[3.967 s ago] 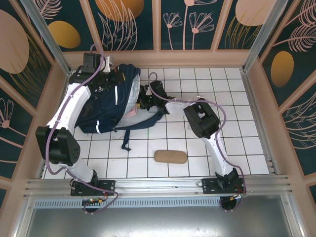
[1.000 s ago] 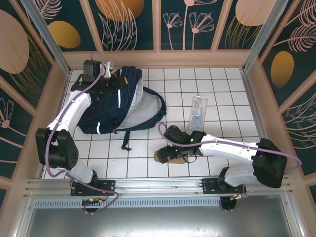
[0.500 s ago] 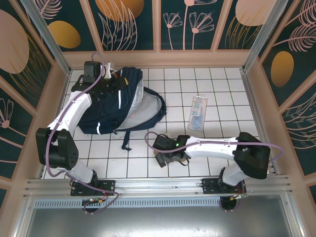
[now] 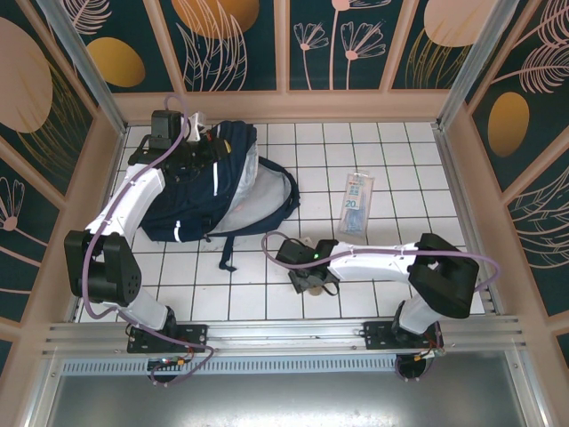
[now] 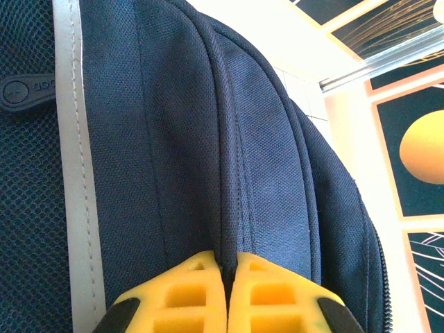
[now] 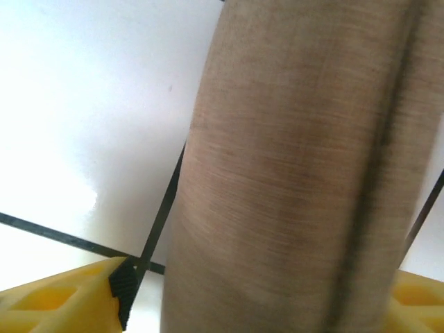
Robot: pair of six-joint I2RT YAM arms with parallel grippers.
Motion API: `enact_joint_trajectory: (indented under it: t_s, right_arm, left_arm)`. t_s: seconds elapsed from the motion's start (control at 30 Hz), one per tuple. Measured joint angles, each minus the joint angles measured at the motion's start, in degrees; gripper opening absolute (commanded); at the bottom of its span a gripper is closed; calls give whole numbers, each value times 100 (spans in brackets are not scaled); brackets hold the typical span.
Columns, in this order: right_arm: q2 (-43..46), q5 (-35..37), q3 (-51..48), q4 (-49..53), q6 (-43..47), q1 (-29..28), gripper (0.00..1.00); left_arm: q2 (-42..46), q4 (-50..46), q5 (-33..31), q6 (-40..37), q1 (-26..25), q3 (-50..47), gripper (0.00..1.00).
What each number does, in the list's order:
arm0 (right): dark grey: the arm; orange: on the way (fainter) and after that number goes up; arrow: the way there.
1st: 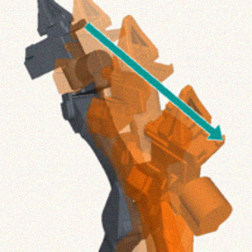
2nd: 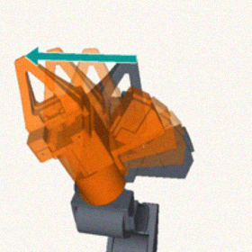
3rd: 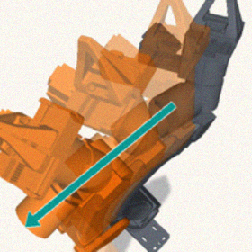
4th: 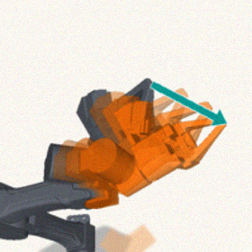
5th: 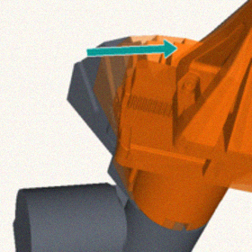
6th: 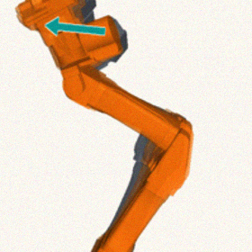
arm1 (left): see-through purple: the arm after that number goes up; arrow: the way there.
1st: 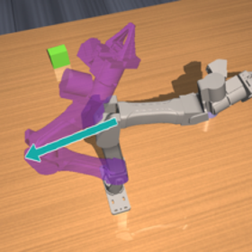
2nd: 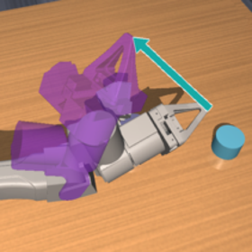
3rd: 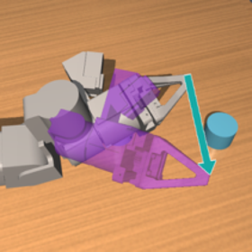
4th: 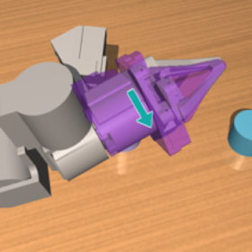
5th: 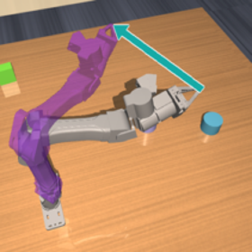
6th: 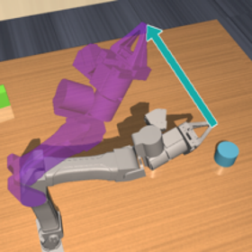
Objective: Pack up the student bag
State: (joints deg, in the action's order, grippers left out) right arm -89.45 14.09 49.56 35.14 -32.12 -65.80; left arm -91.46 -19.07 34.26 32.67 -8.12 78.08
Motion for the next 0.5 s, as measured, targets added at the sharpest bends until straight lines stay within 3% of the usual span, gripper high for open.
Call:
enact_joint_trajectory:
  t_s: [0.1,0.17,0.5]
  right_arm:
    - [133,-44,0,-26,-11,72,39]
    - [229,-83,2,-39,-13,170,23]
    - [262,-780,931,-389,-11,994,26]
  left_arm:
    - [0,0,2,0,0,-11,0]
    - [0,0,4,0,0,-17,0]
    - [0,0,11,2,0,-20,0]
